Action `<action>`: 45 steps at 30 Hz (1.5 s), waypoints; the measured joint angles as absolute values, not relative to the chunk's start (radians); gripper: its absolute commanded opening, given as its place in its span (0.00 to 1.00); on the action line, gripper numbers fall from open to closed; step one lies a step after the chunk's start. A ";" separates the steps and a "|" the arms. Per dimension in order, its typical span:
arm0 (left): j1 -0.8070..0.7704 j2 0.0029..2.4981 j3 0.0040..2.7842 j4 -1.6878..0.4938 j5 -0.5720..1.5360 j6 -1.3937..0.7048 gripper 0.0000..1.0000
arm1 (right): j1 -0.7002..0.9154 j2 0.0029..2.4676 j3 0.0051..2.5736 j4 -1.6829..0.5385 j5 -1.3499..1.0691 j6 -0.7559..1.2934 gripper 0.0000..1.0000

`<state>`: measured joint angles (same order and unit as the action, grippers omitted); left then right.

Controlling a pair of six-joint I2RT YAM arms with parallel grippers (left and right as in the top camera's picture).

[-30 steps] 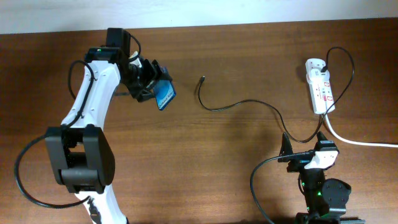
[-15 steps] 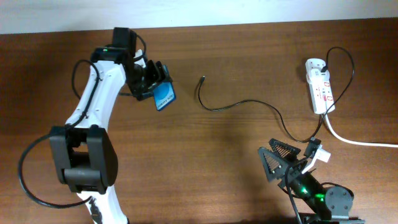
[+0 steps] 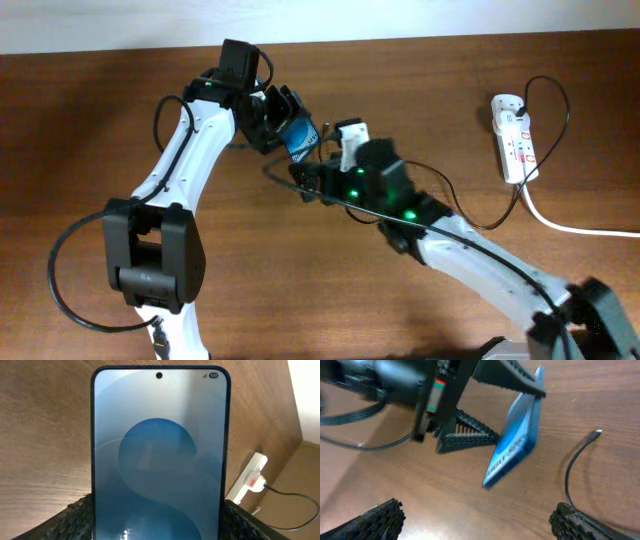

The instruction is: Plug charger to phone and switch on socket

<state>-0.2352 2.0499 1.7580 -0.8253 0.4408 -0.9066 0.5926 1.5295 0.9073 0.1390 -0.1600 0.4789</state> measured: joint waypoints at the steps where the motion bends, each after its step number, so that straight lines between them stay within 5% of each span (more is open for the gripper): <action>1: -0.233 2.050 1.758 -0.823 0.451 -0.926 0.25 | 0.606 1.555 0.915 0.163 -0.119 0.478 0.99; 3: -0.227 2.050 1.758 -0.800 0.495 -0.951 0.24 | 0.611 1.605 0.926 0.229 -0.060 0.476 0.99; 11: -0.218 2.050 1.758 -0.803 0.582 -0.966 0.23 | 0.611 1.784 1.013 0.390 0.056 0.471 0.73; 13: -0.218 2.050 1.758 -0.803 0.588 -0.966 0.23 | 0.611 1.811 1.051 0.374 0.066 0.466 0.39; 14: -0.218 2.050 1.758 -0.802 0.588 -0.966 0.25 | 0.611 1.811 1.055 0.372 0.071 0.466 0.12; 15: -0.218 2.050 1.758 -0.802 0.588 -0.966 0.42 | 0.611 1.811 1.056 0.367 0.073 0.470 0.04; 16: -0.218 2.050 1.758 -0.802 0.588 -0.971 0.95 | 0.609 1.811 1.058 0.332 0.089 0.487 0.04; 17: -0.212 2.048 1.764 -0.788 0.592 -0.973 0.99 | 0.605 1.822 1.057 0.303 0.089 0.479 0.04; 22: -0.124 2.049 1.764 -0.775 0.558 -0.844 0.99 | 0.510 1.703 1.056 0.126 0.003 0.481 0.04; 26: -0.068 2.049 1.762 -0.767 0.528 -0.455 0.99 | 0.274 1.558 1.057 0.123 -0.202 0.665 0.04; 28: -0.108 2.046 1.709 -0.691 0.564 -0.270 0.91 | 0.180 1.559 1.057 0.128 -0.362 0.791 0.04; 33: -0.231 1.972 1.100 0.083 0.743 -0.380 0.99 | 0.134 1.560 1.057 0.117 -0.492 0.890 0.04; 39: -0.311 1.427 0.826 0.343 0.517 -0.393 0.99 | 0.140 1.608 1.058 0.120 -0.541 0.979 0.04; 45: -0.320 1.660 0.797 0.735 0.464 -0.577 0.99 | 0.179 1.663 1.057 0.320 -0.552 1.052 0.04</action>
<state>-0.3199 1.6596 0.7967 0.7345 0.4644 -0.5770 0.1795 1.6634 1.0569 0.3199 -0.5518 1.0515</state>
